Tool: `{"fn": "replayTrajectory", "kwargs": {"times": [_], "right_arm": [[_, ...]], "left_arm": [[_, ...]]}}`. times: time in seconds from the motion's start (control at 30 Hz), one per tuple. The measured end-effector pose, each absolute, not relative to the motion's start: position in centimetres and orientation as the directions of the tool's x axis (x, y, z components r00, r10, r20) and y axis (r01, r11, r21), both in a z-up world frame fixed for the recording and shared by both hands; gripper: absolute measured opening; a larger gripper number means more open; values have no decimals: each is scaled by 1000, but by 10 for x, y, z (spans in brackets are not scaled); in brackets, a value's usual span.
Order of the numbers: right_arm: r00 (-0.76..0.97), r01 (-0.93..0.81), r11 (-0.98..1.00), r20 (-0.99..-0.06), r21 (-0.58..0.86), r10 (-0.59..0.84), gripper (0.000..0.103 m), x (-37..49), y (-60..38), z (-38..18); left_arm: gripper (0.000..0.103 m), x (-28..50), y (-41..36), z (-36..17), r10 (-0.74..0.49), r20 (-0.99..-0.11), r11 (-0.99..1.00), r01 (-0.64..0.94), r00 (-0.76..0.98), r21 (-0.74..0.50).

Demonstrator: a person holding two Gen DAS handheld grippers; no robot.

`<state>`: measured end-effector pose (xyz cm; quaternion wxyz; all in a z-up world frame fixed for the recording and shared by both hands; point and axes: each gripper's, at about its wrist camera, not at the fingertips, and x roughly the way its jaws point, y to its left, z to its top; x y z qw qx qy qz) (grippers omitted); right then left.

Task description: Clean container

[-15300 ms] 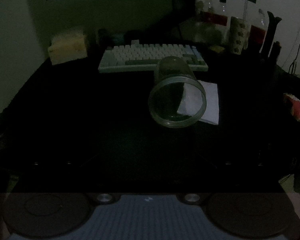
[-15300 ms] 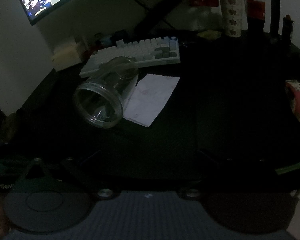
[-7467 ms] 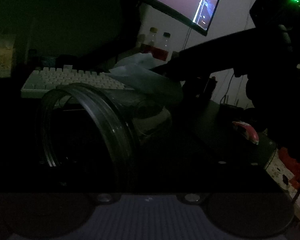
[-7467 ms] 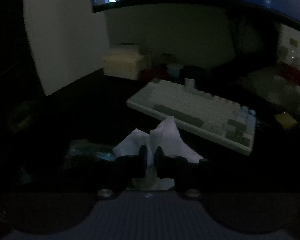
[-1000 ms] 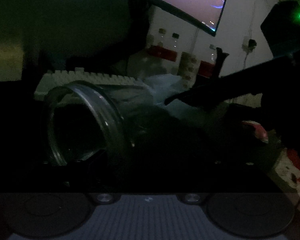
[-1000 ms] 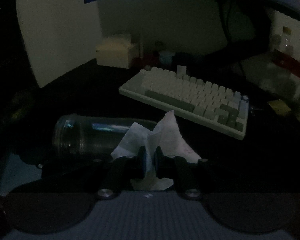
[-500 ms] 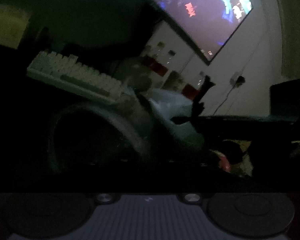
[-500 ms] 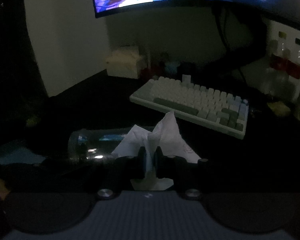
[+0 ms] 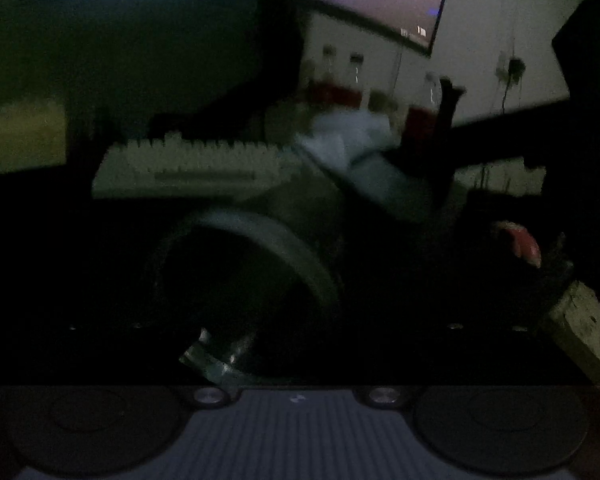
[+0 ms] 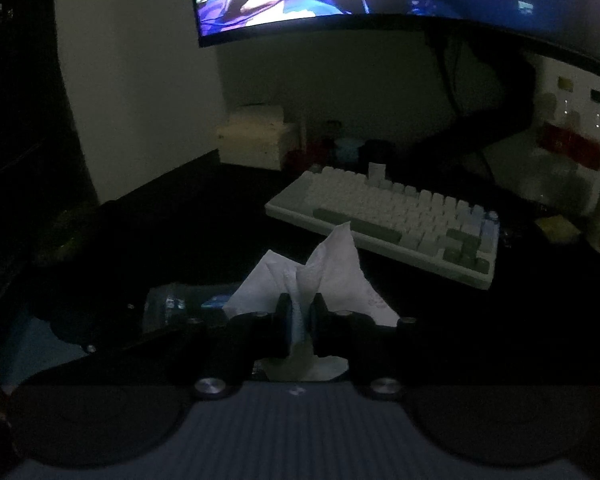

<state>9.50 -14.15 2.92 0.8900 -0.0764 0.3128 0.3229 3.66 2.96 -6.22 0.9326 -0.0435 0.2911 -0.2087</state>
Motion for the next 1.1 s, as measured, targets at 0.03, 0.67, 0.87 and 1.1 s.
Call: {"fn": "replayTrajectory", "kwargs": {"times": [0.03, 0.67, 0.87, 1.1], "right_arm": [[596, -624, 779, -606, 64, 527, 12, 95, -141, 29], [575, -655, 754, -611, 55, 544, 13, 91, -136, 34], [536, -689, 722, -634, 54, 558, 13, 93, -115, 25], [540, -670, 740, -648, 56, 537, 13, 115, -119, 11]], "left_arm": [[103, 36, 30, -62, -430, -531, 902, 377, 730, -211], [103, 38, 33, -79, -539, -475, 834, 520, 696, -185], [103, 49, 56, -82, -611, -412, 792, 526, 676, -311], [103, 52, 56, -82, -590, -421, 807, 522, 689, -276]]}}
